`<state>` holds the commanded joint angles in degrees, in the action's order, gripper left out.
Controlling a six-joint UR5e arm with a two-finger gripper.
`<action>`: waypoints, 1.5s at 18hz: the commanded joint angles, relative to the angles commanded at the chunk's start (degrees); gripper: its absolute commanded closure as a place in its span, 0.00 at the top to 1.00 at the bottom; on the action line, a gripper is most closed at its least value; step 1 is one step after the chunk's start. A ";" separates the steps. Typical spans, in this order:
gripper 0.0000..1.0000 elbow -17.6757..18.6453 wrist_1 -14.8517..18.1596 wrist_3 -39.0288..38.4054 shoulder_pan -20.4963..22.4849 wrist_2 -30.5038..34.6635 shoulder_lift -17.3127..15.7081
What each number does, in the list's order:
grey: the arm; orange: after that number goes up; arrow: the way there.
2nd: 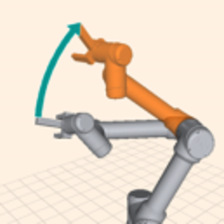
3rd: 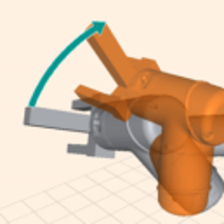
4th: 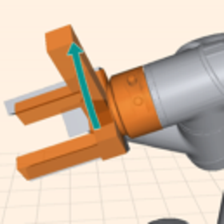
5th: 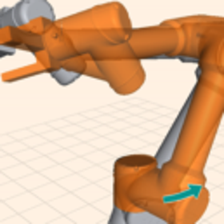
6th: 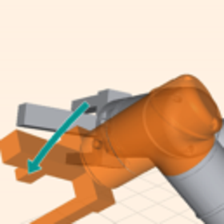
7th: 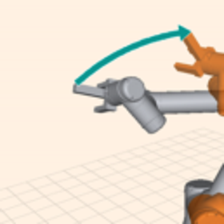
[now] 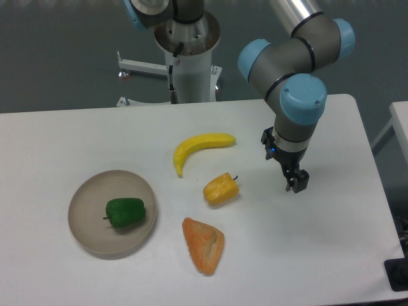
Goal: Pick up the green pepper from the plate
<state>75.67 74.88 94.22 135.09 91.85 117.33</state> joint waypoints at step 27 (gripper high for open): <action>1.00 1.14 -6.77 -33.31 -28.30 -7.03 3.42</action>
<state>76.82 68.12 60.91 106.79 84.82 120.76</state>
